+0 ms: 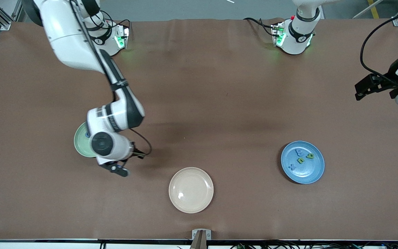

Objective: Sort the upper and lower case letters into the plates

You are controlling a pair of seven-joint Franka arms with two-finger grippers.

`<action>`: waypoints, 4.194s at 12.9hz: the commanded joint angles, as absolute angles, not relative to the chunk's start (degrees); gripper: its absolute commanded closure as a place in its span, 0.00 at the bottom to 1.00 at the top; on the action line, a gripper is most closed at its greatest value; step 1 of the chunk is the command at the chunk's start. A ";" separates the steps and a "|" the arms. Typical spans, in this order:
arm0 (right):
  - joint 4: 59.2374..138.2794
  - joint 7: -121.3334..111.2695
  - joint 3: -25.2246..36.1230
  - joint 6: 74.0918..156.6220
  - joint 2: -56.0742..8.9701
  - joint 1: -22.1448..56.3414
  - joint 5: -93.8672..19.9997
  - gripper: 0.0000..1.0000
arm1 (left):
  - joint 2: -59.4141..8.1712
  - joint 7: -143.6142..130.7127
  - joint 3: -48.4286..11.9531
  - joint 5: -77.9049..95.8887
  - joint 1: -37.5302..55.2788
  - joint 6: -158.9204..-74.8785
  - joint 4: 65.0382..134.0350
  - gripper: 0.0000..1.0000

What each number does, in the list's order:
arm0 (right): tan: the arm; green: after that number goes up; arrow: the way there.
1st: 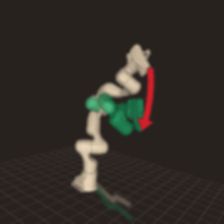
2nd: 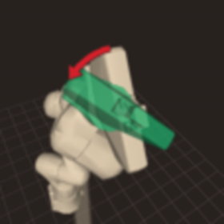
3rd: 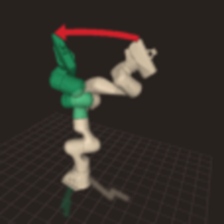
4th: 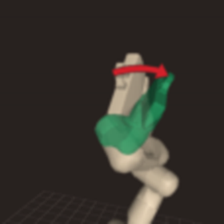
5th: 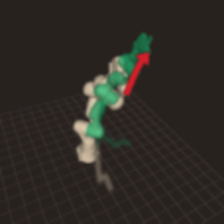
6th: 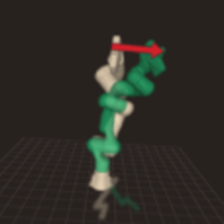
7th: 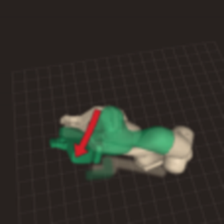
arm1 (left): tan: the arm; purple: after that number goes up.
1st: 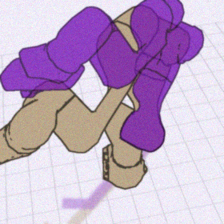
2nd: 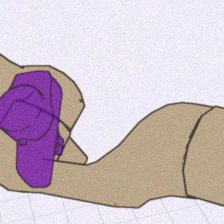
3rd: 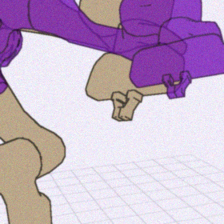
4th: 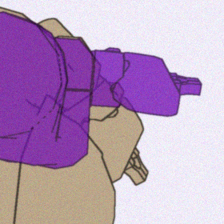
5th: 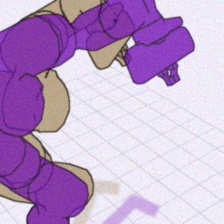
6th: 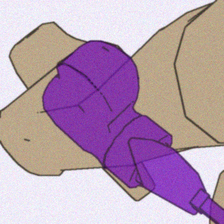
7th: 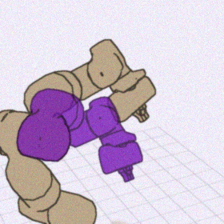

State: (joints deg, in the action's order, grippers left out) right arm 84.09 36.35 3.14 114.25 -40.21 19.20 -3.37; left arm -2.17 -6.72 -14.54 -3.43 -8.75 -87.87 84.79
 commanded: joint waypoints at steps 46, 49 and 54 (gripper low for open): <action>74.17 -2.73 1.41 82.71 -20.93 -0.97 -0.09 0.00 | 6.42 -8.51 -9.84 -0.70 -4.84 -89.48 94.04 0.00; 78.30 -2.72 1.41 82.88 -16.36 -0.88 0.00 0.00 | 6.59 -7.65 -9.84 -0.97 -5.01 -88.86 94.13 0.00; 86.91 -2.55 1.76 85.42 -8.28 -0.18 1.14 0.00 | 7.81 -7.29 -10.02 -1.23 -4.83 -87.54 95.53 0.00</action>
State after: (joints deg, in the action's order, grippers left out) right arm 80.17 -2.92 1.40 83.14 -13.96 -0.66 0.15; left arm 6.54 -8.06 -9.69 -1.24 -4.61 -88.88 94.96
